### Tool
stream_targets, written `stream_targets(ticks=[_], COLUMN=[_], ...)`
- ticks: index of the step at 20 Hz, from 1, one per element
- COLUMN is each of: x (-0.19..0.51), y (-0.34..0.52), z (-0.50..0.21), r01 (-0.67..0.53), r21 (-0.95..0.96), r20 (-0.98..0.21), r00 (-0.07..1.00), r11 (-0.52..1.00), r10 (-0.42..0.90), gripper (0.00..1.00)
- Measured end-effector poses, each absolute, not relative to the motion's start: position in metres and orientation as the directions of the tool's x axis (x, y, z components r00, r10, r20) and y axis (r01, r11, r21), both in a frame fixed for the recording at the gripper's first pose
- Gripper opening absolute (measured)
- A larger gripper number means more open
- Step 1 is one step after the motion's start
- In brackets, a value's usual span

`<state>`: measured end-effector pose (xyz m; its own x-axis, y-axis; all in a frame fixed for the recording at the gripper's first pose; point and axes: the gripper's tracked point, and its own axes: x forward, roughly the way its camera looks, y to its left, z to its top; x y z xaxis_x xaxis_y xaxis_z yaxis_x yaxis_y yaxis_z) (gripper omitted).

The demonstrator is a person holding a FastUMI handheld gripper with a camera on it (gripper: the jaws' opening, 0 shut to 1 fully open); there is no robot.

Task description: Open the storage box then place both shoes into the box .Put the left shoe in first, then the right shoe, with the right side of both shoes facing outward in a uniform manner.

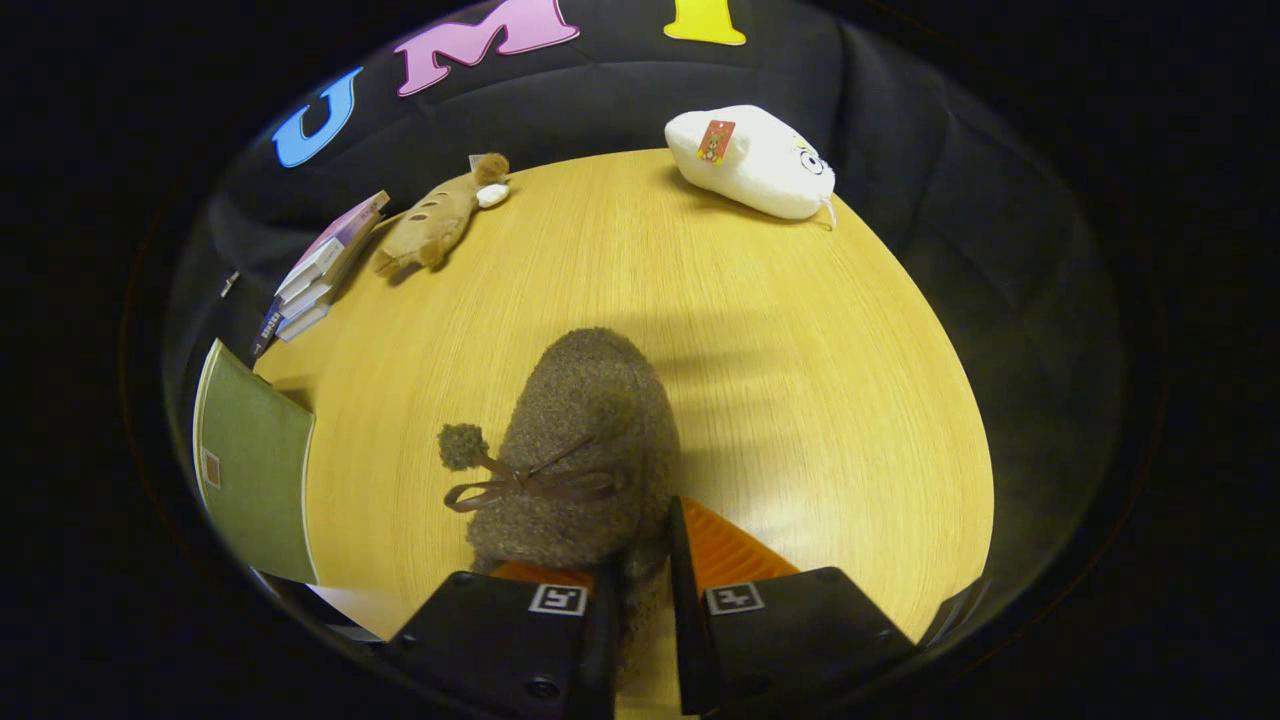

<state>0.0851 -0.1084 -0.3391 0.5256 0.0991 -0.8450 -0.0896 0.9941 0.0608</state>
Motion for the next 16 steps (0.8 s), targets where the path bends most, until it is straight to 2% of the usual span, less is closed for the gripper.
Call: stream_targets(ticks=[2, 5, 11, 16], x=[0.087, 0.082, 0.063, 0.040], y=[-0.107, -0.107, -0.088, -0.027], z=[-0.340, -0.338, -0.297, -0.232], r01=[-0.084, -0.089, -0.051, -0.015], r21=[0.073, 0.117, 0.136, 0.202], r20=[-0.848, -0.858, -0.849, -0.806], r00=[0.519, 0.492, 0.509, 0.565], r11=[0.994, 0.989, 0.989, 0.979], r10=[0.106, 0.146, 0.143, 0.175], gripper=[0.16, 0.11, 0.11, 0.11])
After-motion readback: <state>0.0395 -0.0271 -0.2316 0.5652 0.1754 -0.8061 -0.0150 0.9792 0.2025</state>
